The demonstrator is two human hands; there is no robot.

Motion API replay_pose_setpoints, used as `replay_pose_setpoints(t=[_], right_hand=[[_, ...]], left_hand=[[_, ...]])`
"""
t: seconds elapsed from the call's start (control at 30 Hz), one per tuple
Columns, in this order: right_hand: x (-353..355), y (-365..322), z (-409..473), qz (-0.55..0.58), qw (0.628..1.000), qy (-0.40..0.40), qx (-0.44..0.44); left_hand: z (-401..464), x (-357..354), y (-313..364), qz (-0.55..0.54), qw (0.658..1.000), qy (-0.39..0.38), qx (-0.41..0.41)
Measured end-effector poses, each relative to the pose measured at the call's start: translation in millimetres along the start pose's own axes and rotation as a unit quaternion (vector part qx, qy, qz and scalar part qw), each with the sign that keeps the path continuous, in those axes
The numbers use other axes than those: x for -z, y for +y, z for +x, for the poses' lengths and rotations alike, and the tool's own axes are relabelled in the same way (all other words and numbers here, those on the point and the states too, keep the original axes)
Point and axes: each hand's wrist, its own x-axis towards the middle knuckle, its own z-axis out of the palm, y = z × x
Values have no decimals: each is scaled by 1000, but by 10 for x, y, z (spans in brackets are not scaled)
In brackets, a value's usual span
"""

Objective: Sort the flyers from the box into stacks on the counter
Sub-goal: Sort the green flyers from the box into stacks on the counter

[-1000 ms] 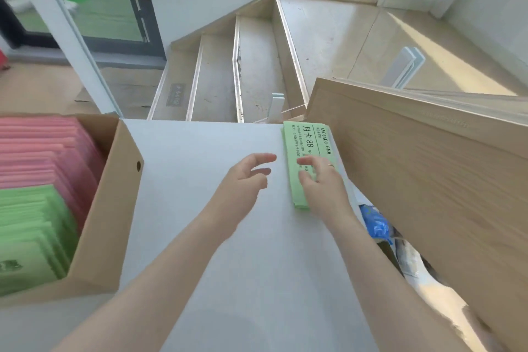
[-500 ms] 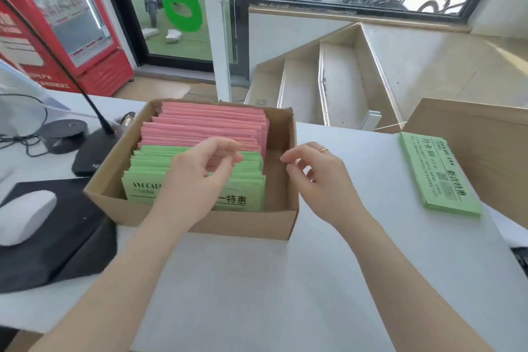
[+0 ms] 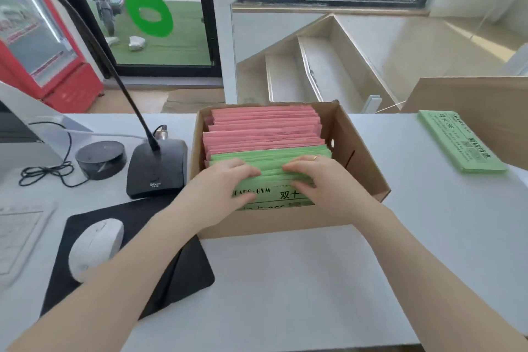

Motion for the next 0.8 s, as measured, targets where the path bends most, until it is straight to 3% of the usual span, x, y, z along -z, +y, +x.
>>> replay_pose_setpoints(t=[0.27, 0.5, 0.6, 0.7, 0.8], right_hand=[[-15, -117, 4, -60, 998, -5, 4], [53, -113, 50, -118, 987, -81, -73], [26, -96, 65, -109, 990, -53, -71], [-13, -85, 58, -125, 992, 3, 3], [-31, -59, 49, -140, 990, 8, 30]], left_hand=[[-22, -22, -79, -18, 999, 8, -36], [51, 51, -196, 42, 997, -67, 10], [30, 37, -233, 8, 999, -39, 18], [15, 8, -253, -11, 1000, 5, -4], [23, -14, -253, 5, 999, 36, -25]])
